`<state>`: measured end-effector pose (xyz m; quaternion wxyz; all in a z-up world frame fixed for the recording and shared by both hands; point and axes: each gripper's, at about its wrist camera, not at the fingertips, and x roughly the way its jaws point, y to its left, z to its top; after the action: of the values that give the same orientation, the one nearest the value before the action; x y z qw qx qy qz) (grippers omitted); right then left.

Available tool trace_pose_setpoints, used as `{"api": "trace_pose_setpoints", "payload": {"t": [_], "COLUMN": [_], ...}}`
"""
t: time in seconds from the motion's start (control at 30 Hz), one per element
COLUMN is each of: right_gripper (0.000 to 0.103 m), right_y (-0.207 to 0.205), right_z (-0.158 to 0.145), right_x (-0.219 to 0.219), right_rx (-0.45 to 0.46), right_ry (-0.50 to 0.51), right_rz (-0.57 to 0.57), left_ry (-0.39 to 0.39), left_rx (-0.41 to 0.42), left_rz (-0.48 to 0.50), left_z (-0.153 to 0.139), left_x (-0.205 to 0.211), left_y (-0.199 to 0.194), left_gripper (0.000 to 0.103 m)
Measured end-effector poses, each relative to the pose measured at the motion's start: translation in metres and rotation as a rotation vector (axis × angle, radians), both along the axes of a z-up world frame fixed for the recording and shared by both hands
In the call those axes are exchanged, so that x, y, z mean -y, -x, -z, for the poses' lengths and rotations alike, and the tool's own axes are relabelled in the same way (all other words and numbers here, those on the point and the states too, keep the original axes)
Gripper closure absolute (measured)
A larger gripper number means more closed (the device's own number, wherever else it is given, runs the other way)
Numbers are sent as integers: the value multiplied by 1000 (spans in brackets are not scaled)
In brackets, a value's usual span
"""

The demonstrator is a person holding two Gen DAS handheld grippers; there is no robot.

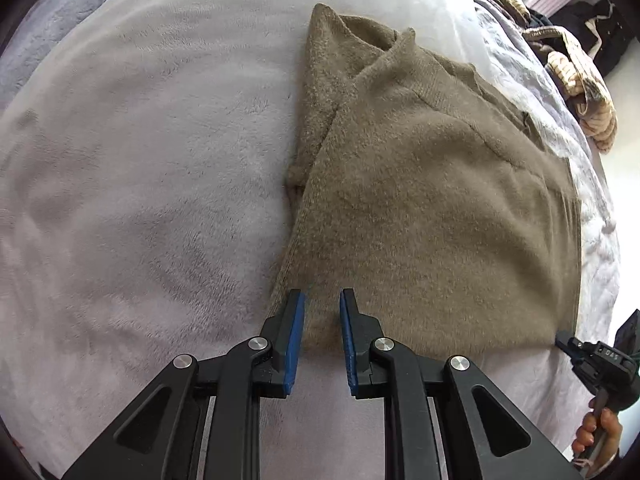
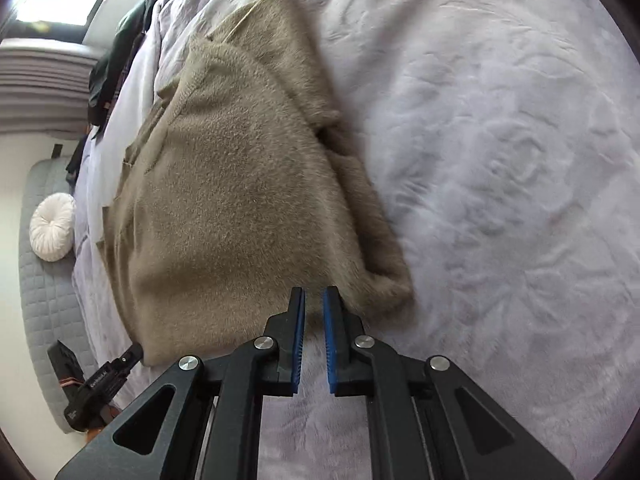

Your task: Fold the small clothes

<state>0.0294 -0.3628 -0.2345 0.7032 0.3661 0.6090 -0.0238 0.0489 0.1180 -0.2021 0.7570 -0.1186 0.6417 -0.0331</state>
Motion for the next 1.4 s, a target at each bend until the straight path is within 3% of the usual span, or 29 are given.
{"api": "trace_pose_setpoints", "payload": {"t": [0.2,0.63,0.93,0.97,1.0,1.07,1.13,1.3,1.33,1.37,1.4], "right_gripper": [90,90,90,90,90,90,90,86,76,54,42], "right_y": [24,45,50,50,50,51,51,52,52,52,52], "right_z": [-15,-43,-57,-58,-59,-62,-64,-65,-65,-66,-68], "right_x": [-2,-61,-106,-110,-114,-122,-127,-138,-140,-142,-143], "right_rx": [-20,-21,-19,-19,-18,-16,-14,-23,-26,-26,-22], "right_ry": [-17,-49,-59,-58,-58,-57,-55,-46,-42,-38,-34], "right_rz": [-7,-66,-141,-148,-154,-165,-172,-184,-184,-185,-185], "left_ry": [-15,-34,-41,-49,-55,-67,-62,-88,-89,-89,-88], "left_rx": [-11,-18,-48,-53,-58,-43,-3,-16,-15,-12,-9], "left_rz": [22,82,102,104,103,78,61,54,53,50,48], "left_z": [-9,-36,-39,-39,-39,-42,-49,-47,-48,-48,-49], "left_x": [3,6,-2,-4,-6,-11,-17,-27,-28,-29,-31], "left_y": [10,44,66,68,69,72,75,74,74,74,74], "left_gripper": [83,83,83,79,44,0,0,0,0,0,0]}}
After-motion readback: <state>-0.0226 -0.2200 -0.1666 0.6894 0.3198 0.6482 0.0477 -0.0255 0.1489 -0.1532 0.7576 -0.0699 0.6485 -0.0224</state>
